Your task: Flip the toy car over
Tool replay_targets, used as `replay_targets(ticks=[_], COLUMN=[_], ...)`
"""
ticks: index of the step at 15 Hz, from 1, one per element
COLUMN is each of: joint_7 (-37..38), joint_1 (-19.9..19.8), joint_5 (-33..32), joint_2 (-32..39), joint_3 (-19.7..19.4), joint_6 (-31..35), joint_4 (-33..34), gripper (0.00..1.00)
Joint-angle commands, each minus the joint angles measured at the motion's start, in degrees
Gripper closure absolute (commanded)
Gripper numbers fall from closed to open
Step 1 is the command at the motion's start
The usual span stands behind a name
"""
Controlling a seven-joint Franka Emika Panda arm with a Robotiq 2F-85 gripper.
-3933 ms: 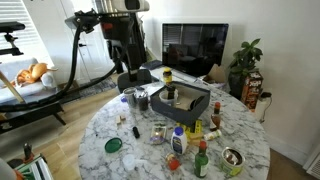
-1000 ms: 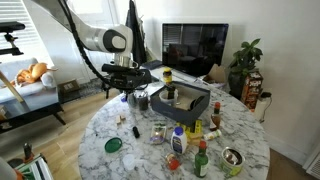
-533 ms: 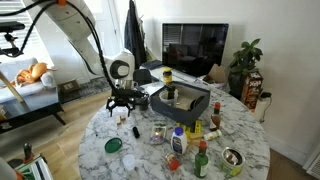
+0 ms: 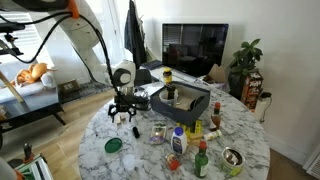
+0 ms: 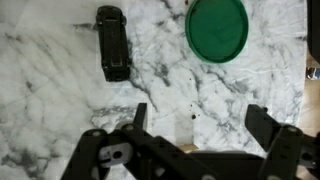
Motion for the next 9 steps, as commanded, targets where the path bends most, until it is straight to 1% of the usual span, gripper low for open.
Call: replay_targets(ticks=[1,5,9], joint_7=[2.98,8.64,12.79], joint_1=[-0.73,0.87,1.91], joint_5=[-2.66,-7.90,-13.45], joint_2=[0.96,2.62,4.76], joint_3=[0.21,-1.39,-1.94], joint_6=[-0.31,-1.73,-2.46], joint_4=[0.83,2.25,4.16], gripper=[0.00,0.00,0.00])
